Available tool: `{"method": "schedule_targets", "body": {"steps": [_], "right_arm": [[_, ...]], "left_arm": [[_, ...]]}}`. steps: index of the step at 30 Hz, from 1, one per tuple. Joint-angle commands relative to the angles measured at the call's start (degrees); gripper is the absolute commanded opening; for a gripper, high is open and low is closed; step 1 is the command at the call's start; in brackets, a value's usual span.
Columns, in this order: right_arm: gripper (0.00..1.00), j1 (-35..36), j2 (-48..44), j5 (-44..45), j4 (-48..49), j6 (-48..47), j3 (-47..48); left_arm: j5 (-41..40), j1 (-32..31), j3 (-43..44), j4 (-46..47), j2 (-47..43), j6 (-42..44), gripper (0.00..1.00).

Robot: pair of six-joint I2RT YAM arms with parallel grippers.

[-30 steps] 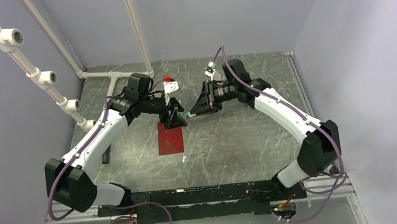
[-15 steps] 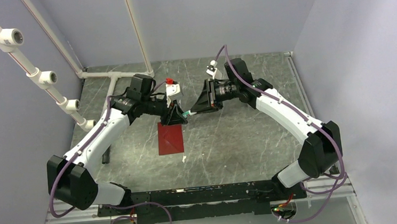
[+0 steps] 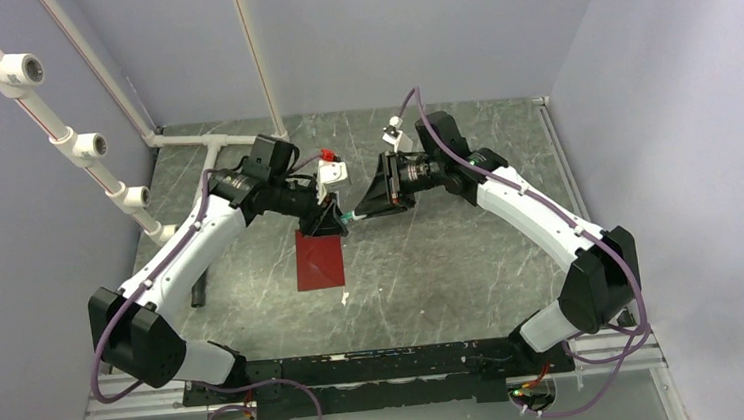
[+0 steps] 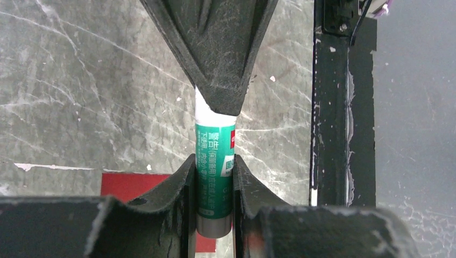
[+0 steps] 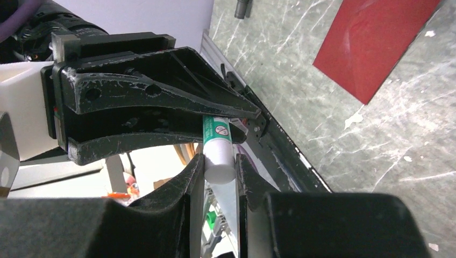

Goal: Place the letter into the envelope and seal it

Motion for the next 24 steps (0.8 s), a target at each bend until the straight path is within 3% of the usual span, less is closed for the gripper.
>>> {"method": "schedule_targets", "body": {"steps": [1, 12, 19, 24], "right_arm": [[0.00, 5.74, 1.33, -4.83, 4.17, 4.89, -3.04], [0.00, 6.88, 0.61, -11.05, 19.67, 14.73, -7.55], [0.00, 7.05, 0.66, -12.65, 28.59, 18.82, -9.18], [0.00, 7.47, 1.81, -11.79, 23.63, 16.05, -7.47]], "left_arm": [[4.85, -5.07, 7.01, 11.28, -0.48, 3.83, 0.02], [8.89, -7.04, 7.51, 16.13, 0.12, 2.35, 0.02], [13.67, -7.21, 3.67, 22.65, 0.12, -3.13, 0.03], [11.54, -7.52, 4.81, 19.35, 0.71, -0.97, 0.02]]}}
